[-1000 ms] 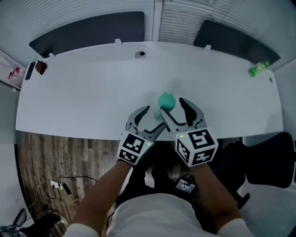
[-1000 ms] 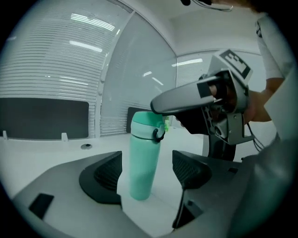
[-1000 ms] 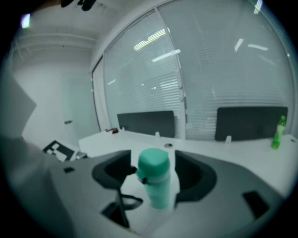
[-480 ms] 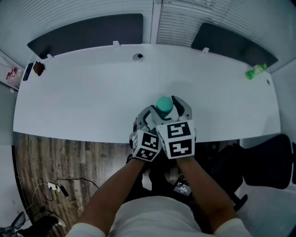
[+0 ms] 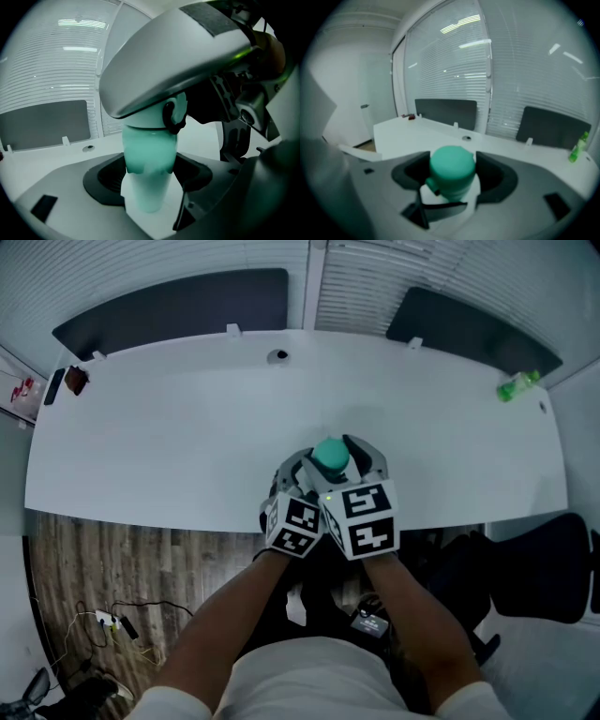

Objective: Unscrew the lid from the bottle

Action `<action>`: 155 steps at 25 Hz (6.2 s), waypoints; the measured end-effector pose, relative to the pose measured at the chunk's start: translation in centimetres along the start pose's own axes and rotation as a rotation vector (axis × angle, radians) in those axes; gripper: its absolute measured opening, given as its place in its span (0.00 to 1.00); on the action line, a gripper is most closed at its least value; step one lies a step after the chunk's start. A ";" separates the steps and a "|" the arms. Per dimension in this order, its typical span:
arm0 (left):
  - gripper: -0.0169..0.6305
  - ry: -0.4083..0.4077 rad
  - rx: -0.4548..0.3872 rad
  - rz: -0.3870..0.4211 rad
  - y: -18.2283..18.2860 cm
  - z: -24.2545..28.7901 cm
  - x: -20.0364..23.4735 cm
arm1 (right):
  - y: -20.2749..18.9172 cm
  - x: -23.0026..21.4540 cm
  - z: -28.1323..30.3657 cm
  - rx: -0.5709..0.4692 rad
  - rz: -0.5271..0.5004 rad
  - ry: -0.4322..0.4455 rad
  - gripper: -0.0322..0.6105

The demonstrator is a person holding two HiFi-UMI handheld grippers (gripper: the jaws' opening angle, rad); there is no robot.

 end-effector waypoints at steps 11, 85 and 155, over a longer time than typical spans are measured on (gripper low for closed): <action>0.52 -0.123 -0.011 0.033 0.4 0.0 0.2 | 0.1 0.2 0.0 -0.029 -0.108 0.177 0.53; 0.53 -0.537 0.092 0.284 -1.4 -0.9 -0.8 | -0.1 2.7 -1.1 -0.065 -0.342 0.540 0.53; 0.53 -0.457 0.006 0.216 0.3 -1.6 -0.8 | 0.9 2.2 -2.3 -0.130 -0.299 0.532 0.53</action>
Point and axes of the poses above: the fingertips, and each gripper's own axes: z forward along the fingers, x to its left, y out of its top, the point moved 2 cm from there along -z, backward along the fingers, and after that the axes turned 5 degrees about -y, right-handed, at the moved point
